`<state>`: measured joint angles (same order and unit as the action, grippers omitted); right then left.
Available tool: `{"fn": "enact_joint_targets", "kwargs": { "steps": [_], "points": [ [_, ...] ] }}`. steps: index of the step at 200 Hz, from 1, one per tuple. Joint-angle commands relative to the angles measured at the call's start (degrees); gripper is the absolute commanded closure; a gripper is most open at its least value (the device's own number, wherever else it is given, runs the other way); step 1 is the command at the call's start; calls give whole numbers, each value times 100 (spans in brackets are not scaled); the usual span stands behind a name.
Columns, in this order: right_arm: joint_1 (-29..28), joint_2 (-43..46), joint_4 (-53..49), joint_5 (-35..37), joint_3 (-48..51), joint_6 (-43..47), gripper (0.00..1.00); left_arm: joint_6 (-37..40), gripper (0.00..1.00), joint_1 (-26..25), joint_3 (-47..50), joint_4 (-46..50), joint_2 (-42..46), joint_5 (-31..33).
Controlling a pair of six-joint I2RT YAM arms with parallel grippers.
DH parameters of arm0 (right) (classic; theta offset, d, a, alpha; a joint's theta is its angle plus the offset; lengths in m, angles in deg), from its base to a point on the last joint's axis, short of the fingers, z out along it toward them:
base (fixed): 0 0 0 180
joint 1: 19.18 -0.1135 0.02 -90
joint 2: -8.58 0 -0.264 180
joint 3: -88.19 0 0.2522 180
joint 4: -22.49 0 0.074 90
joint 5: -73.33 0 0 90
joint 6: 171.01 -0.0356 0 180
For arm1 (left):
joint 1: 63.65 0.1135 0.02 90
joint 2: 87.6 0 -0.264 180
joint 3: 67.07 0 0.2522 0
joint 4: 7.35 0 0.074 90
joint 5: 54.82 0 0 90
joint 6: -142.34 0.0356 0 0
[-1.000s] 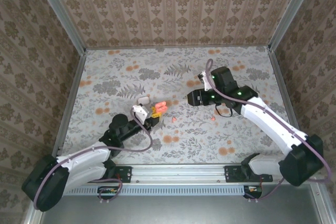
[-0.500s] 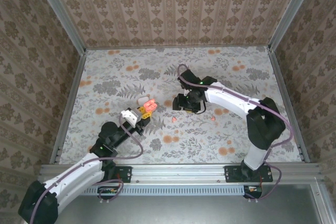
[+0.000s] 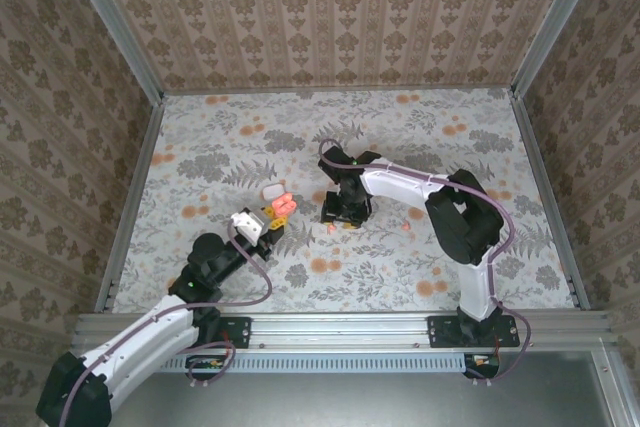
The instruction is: Insert the wireless bluetooth earbuds into the charging case
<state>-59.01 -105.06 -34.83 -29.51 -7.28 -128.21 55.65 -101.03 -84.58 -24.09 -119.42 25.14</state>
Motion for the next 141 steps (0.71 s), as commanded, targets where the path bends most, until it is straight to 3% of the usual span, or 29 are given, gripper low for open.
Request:
{"fn": "enact_joint_targets", "kwargs": {
  "steps": [1,141],
  "points": [
    [-42,-176,16,-166,-142,-193,52,108,84,41,63,73,165,-63],
    [-38,-559,253,-298,-235,-168,72,64,84,74,89,194,333,-24]
  ]
}}
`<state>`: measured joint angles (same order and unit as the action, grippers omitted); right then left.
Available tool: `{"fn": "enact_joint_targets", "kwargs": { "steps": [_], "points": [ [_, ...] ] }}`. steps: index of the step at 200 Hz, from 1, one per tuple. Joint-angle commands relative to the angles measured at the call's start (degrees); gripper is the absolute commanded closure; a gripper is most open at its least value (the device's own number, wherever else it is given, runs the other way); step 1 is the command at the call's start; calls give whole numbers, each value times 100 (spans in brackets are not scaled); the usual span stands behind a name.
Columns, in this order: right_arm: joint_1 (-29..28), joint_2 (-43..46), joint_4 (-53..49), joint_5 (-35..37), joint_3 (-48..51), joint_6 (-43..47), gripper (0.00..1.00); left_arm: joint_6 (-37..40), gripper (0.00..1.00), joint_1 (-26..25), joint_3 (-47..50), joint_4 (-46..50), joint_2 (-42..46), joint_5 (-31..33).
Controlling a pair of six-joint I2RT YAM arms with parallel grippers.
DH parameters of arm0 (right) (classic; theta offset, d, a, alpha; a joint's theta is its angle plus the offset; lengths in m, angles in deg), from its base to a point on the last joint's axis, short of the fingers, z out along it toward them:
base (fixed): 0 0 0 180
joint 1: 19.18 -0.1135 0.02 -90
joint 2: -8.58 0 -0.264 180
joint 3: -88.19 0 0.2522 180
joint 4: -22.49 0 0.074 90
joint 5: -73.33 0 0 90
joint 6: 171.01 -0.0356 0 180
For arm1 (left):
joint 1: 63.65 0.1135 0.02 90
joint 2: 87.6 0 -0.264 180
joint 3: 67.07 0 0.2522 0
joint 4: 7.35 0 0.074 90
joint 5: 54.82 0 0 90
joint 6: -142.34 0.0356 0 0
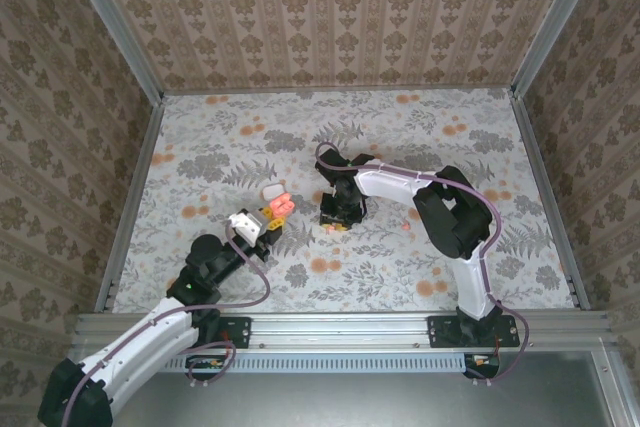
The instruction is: Insert the wireless bluetooth earbuds into the charging case
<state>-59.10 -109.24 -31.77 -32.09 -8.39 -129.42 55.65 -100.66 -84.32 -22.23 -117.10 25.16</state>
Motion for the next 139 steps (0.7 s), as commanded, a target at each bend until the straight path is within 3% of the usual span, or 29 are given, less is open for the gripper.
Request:
{"fn": "enact_joint_targets", "kwargs": {
  "steps": [1,82,139],
  "points": [
    [-31,-139,-54,-40,-121,-52,72,64,84,36,65,8,102,-26],
    [-34,97,-71,288,-68,98,76,56,84,54,48,62,100,-11],
    [-33,856,828,660,568,195,75,-124,84,54,-4,69,-215,-128]
  ]
}}
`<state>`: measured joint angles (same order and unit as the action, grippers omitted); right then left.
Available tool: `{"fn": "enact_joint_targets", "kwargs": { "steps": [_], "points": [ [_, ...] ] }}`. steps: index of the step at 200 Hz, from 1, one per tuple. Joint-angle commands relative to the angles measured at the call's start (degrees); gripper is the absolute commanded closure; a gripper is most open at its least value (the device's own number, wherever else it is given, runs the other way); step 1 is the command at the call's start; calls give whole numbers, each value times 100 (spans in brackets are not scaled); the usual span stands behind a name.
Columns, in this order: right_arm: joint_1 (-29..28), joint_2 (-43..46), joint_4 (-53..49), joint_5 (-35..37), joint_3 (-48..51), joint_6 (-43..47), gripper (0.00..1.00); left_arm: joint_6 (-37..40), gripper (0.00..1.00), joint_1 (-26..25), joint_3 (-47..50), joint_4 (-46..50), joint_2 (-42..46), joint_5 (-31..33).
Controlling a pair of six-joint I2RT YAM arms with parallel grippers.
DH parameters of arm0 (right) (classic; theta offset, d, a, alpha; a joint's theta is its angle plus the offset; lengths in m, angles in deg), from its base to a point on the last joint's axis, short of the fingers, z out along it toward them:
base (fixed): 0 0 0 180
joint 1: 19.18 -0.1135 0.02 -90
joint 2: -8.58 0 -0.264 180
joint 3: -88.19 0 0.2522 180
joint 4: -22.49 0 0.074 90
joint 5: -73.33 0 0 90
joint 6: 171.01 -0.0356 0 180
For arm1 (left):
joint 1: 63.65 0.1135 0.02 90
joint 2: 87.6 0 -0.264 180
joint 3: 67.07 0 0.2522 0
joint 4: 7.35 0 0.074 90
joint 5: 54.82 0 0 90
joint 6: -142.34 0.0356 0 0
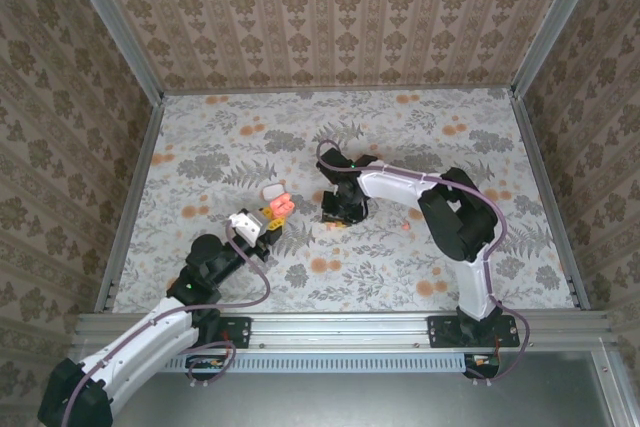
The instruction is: Insert the wireless bluetooth earbuds into the charging case
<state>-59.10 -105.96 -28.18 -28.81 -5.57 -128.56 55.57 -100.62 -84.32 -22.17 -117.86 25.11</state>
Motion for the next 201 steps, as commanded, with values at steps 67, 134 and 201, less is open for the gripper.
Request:
{"fn": "enact_joint_targets", "kwargs": {
  "steps": [67,134,201],
  "points": [
    [-25,1658,2128,754,1537,400,76,-311,85,54,-243,-691,-1417,-248],
    [-7,2446,3129,849,2318,1198,78,-510,86,47,-517,-1233,-2371,-256],
    [-7,3573,4102,670,3151,2005,78,-409,86,41,-701,-1805,-3079,-476]
  ]
}}
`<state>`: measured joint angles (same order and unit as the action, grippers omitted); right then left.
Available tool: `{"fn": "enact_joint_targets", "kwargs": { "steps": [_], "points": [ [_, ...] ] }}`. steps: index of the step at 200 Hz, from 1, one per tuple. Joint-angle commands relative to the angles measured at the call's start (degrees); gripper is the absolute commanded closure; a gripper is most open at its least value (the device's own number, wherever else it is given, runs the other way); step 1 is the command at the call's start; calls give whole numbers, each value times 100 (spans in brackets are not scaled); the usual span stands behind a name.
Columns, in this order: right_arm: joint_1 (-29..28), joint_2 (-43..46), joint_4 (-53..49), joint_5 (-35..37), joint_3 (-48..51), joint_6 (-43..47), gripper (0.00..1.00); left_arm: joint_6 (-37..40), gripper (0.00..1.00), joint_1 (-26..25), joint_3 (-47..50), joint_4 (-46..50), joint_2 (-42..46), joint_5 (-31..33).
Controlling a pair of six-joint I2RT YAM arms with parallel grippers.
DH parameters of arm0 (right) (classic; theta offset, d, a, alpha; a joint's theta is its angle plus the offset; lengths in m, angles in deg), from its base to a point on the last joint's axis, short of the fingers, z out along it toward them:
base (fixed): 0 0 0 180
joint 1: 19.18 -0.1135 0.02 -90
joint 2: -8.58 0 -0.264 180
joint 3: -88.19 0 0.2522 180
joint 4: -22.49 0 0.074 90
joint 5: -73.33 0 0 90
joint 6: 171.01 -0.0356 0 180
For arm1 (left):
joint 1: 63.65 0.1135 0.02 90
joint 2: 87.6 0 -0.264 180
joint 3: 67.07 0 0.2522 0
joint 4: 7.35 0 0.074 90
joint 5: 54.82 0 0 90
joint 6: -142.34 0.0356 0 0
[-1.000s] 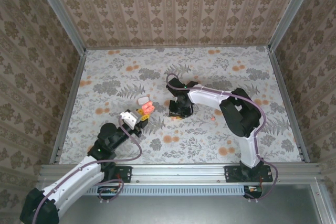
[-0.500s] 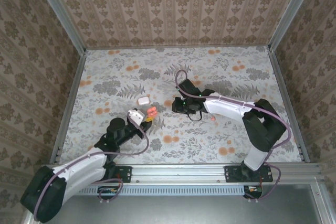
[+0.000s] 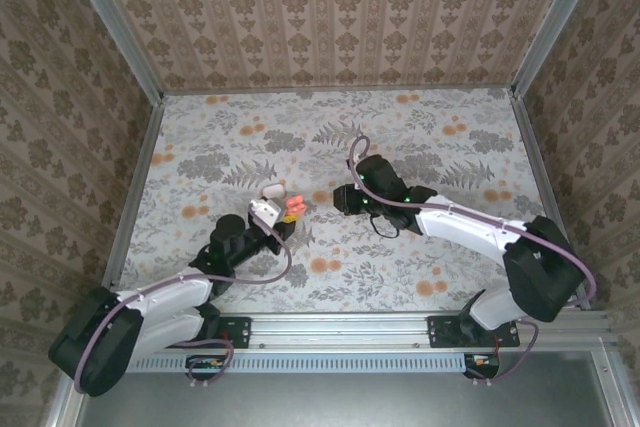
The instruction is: Insert the wireless bluetooth earbuds into the charging case
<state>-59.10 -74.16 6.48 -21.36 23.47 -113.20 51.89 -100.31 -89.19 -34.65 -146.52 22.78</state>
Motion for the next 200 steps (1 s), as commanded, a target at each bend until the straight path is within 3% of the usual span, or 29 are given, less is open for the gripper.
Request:
{"fn": "enact_joint_targets", "kwargs": {
  "steps": [1,106,200],
  "points": [
    [-7,431,650,-85,254,481,78,-43,86,15,-216,-572,-224,-248],
    [-36,857,2647,-1269,886,909,79,82,86,10,-508,-1347,-1088,-952],
    [-233,602,3379,-1580,950,835,79,148,86,15,-630,-1765,-1283,-1308]
  ]
}}
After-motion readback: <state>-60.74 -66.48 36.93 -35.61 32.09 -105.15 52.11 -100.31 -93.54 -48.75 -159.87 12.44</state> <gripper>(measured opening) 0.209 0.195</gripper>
